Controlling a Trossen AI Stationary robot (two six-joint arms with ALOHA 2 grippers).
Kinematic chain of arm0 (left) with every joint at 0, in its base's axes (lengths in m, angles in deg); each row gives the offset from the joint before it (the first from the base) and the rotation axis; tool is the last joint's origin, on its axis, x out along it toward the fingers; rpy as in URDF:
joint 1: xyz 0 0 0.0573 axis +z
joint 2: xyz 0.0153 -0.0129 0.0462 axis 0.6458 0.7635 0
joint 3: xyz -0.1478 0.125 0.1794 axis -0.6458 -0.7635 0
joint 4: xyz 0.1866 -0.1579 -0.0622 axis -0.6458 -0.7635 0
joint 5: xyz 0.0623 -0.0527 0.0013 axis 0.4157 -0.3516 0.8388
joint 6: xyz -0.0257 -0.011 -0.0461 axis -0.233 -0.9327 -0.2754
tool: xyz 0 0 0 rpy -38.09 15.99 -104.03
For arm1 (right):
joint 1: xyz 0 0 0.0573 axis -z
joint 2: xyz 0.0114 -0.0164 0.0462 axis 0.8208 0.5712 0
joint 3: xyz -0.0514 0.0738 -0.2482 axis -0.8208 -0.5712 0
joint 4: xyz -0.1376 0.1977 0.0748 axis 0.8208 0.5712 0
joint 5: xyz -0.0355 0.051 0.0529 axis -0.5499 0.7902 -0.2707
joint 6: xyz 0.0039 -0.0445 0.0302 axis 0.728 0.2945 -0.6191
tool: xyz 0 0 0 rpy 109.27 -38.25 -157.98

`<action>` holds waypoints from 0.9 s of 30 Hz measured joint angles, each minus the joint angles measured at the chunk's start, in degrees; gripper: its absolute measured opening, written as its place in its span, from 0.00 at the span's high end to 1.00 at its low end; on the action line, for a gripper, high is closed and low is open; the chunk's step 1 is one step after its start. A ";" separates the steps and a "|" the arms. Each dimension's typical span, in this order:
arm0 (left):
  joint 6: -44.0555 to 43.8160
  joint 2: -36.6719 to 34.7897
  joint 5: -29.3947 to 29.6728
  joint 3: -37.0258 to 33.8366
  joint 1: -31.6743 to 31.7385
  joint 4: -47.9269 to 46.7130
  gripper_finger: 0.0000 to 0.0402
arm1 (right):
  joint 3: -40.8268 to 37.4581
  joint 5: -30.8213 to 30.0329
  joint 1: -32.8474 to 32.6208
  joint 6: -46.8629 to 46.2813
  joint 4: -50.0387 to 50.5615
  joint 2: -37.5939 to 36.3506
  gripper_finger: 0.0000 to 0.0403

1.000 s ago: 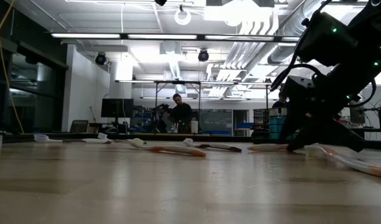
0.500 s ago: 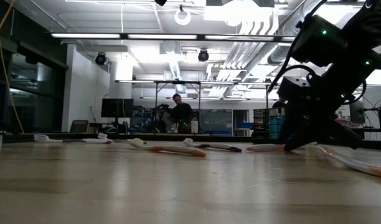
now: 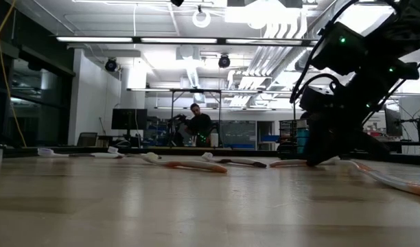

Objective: Pick & Place toothbrushing station
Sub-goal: Put the top orange toothbrush into the left of the black mesh organizer

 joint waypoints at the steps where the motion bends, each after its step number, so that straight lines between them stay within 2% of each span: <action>1: 0.00 0.00 0.00 0.00 -0.02 0.00 0.68 | 0.00 0.22 0.23 0.26 -0.02 0.00 0.76; 19: -0.01 0.00 -0.01 0.00 0.00 0.00 0.68 | -0.11 -0.57 0.83 1.36 -0.96 0.17 0.76; 27: -0.02 0.00 0.00 0.00 -0.02 -0.02 0.68 | 0.11 6.75 5.07 -1.69 0.04 -0.07 0.81</action>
